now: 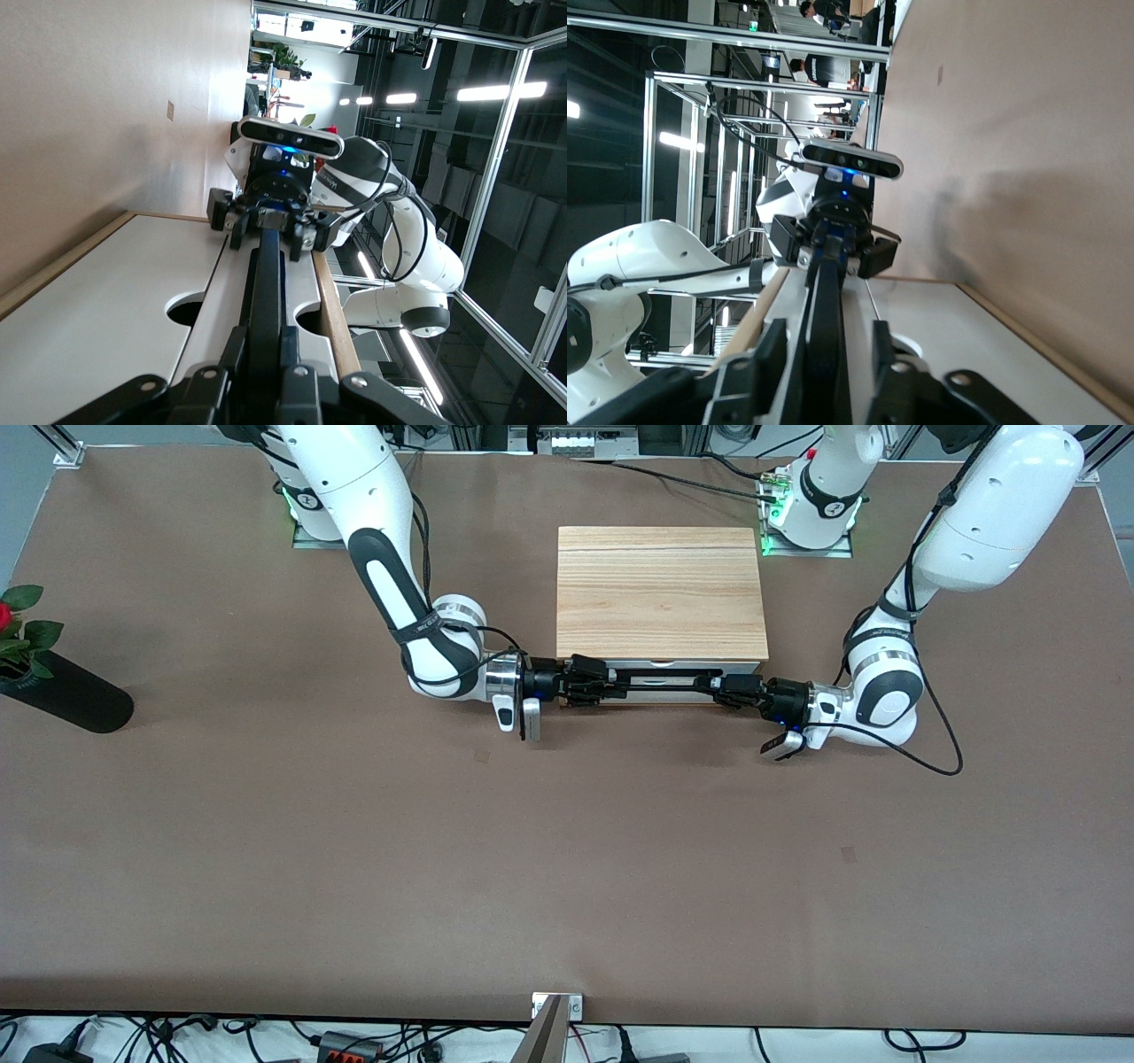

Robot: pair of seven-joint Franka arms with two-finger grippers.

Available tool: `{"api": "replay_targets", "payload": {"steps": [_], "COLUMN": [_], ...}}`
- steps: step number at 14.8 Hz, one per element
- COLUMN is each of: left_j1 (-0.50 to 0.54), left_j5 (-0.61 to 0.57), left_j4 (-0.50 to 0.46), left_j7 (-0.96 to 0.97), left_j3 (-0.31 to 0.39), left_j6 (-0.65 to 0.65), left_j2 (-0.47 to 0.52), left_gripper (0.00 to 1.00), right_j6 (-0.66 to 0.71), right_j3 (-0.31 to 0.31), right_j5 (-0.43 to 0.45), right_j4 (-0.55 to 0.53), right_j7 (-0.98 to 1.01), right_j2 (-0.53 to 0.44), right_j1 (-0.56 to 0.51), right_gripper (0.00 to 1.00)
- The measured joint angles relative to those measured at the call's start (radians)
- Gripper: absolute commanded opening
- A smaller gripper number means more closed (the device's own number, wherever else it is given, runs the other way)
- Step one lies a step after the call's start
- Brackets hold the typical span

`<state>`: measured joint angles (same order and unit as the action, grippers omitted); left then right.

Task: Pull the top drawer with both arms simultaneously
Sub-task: 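Pull the black handle outward with both grippers to slide the drawer open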

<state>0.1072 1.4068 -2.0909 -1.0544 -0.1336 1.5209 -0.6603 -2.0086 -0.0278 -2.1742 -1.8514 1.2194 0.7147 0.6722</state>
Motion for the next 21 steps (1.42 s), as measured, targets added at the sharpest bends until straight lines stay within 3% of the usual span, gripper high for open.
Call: {"api": "replay_targets", "payload": {"steps": [6,10,21], "left_j1": [0.0,0.0,-0.004], "left_j5": [0.0,0.0,-0.002], "left_j4": [0.0,0.001,0.052], "left_j7": [0.0,0.0,0.032], "left_j3": [0.0,0.0,-0.006], "left_j6": [-0.001,-0.003,-0.007], "left_j2": [0.0,-0.001,-0.027], "left_gripper": [0.01,0.01,0.01], "right_j6": [0.012,0.021,0.023], "right_j3": [0.0,0.001,0.003], "right_j5": [0.0,0.014,0.025], "right_j4": [0.0,-0.001,0.008], "right_j7": [0.0,-0.031,-0.046], "right_j2": [0.0,0.0,0.003], "right_j1": [-0.002,-0.005,-0.018], "right_gripper": [0.23,0.08,0.06]}}
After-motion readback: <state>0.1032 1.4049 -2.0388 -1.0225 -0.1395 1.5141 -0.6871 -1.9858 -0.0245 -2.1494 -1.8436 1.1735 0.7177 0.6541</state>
